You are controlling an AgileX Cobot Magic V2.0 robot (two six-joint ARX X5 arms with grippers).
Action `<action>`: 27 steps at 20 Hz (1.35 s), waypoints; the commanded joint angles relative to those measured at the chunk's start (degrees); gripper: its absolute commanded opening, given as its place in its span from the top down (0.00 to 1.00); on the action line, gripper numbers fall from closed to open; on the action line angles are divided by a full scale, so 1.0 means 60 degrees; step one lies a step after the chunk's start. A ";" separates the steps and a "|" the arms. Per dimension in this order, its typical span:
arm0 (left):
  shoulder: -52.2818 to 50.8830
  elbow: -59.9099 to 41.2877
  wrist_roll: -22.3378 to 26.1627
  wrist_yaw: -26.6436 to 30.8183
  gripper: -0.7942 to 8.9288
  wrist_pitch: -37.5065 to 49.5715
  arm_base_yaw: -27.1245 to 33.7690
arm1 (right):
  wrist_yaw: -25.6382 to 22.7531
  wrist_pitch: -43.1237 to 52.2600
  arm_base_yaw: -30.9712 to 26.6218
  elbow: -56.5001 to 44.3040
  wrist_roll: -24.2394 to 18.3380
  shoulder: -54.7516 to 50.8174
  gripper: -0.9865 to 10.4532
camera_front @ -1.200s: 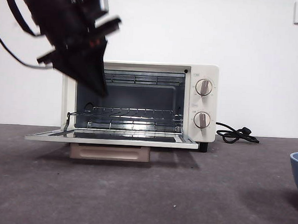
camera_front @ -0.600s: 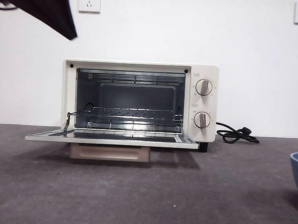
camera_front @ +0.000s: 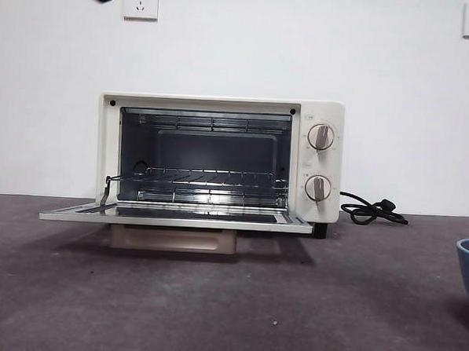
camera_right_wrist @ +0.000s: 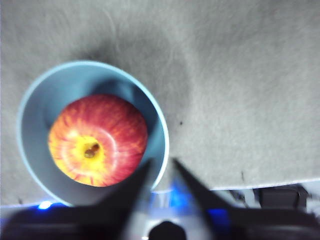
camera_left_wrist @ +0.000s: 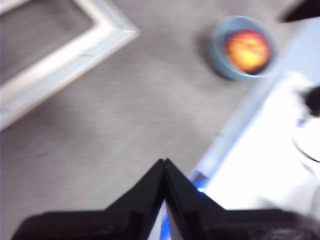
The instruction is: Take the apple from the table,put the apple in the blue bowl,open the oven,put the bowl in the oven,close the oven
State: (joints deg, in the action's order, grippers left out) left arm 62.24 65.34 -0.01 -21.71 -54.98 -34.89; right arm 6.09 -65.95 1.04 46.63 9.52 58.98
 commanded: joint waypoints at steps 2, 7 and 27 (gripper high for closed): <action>-0.0029 -0.0022 0.0146 -0.0204 0.92 -0.0033 -0.0302 | 0.0106 0.0062 -0.0015 -0.0087 -0.0120 0.0543 0.66; -0.0073 -0.0022 0.0189 -0.0204 0.92 -0.0193 -0.0565 | -0.0102 0.0586 -0.0015 -0.0109 -0.0120 0.0794 0.67; -0.0168 -0.0022 0.0291 -0.0200 0.92 -0.0328 -0.0579 | -0.0248 0.1075 0.0015 0.0004 -0.0357 0.2994 0.92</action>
State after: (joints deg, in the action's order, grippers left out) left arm 61.56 65.34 1.02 -22.72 -56.97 -38.17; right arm 5.28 -59.68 1.13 46.72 7.44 76.62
